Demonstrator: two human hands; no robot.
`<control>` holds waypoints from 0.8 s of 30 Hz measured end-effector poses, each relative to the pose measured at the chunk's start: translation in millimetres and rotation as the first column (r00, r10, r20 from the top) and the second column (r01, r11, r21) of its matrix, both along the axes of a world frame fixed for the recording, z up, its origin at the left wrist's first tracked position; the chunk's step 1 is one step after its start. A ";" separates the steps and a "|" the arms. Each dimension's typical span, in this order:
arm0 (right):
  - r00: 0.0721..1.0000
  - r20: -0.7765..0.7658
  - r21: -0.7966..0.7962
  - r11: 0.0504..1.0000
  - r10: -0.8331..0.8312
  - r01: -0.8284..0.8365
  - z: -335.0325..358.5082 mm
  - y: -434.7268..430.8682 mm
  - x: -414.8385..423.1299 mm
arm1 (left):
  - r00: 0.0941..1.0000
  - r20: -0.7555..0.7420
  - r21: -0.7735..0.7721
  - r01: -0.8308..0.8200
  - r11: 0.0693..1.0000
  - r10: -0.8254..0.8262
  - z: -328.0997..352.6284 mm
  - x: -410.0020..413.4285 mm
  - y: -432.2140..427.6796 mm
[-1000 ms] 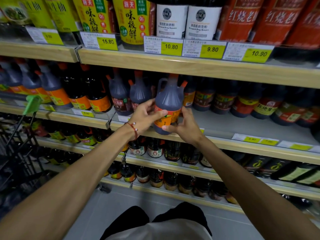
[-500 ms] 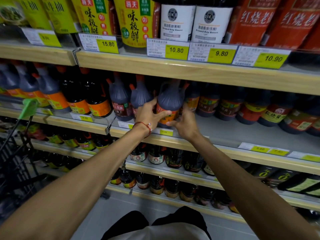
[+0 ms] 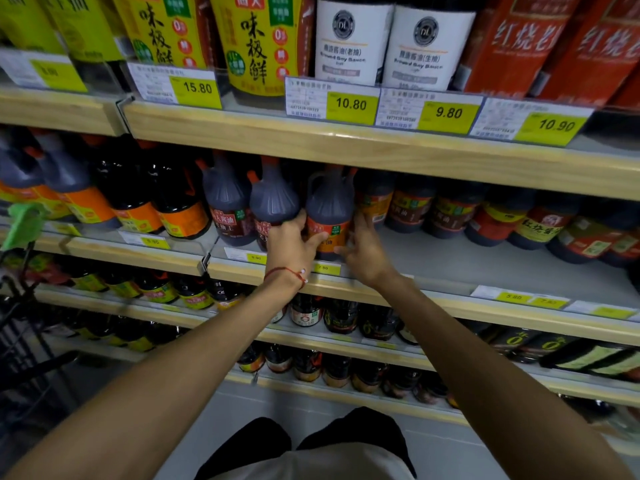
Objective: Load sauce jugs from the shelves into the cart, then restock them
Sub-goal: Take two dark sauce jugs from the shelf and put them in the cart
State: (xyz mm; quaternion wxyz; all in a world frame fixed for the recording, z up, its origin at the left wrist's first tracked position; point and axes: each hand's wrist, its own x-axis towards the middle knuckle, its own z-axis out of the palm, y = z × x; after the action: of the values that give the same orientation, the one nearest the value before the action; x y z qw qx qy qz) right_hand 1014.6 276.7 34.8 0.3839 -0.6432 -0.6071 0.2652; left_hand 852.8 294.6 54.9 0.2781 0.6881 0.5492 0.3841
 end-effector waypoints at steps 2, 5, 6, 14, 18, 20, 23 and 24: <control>1.000 -0.027 -0.010 1.000 -0.014 0.014 1.1 -5.8 -2.9 | 0.999 -0.030 0.010 -0.026 1.000 0.026 6.9 -0.7 -6.7; 0.997 -0.001 -0.056 0.996 -0.072 0.072 14.0 -24.1 -14.2 | 0.999 -0.016 -0.035 -0.037 0.999 0.036 19.4 -5.1 -17.5; 0.994 0.037 -0.047 0.993 -0.106 0.108 20.5 -33.4 -18.6 | 0.999 -0.020 -0.065 -0.036 0.997 0.035 22.7 -8.6 -21.1; 0.945 0.310 -0.099 0.985 -0.107 0.144 60.2 -91.0 -60.0 | 0.933 -0.346 -0.104 0.065 0.992 -0.097 48.0 -56.9 -52.2; 0.923 0.383 -0.109 0.990 -0.037 0.085 74.5 -109.2 -83.8 | 0.817 -0.554 -0.091 0.136 0.987 -0.164 53.6 -84.3 -75.7; 0.914 0.405 -0.096 0.995 0.007 0.035 77.4 -118.6 -97.9 | 0.740 -0.661 -0.047 0.122 0.991 -0.122 52.8 -99.6 -89.7; 0.887 0.456 -0.065 0.997 0.068 -0.043 76.4 -134.5 -118.8 | 0.673 -0.736 -0.027 0.078 0.997 -0.073 50.4 -123.4 -114.6; 0.878 0.469 -0.045 0.996 0.094 -0.083 75.9 -140.5 -125.6 | 0.653 -0.755 -0.012 0.062 0.998 -0.050 49.7 -131.2 -124.8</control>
State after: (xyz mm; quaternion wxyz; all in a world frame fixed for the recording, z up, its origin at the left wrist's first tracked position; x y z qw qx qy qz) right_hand 889.0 136.2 110.6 0.2051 -0.6643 -0.7078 0.1256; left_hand 721.6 169.7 104.6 0.0315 0.8042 0.5906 0.0593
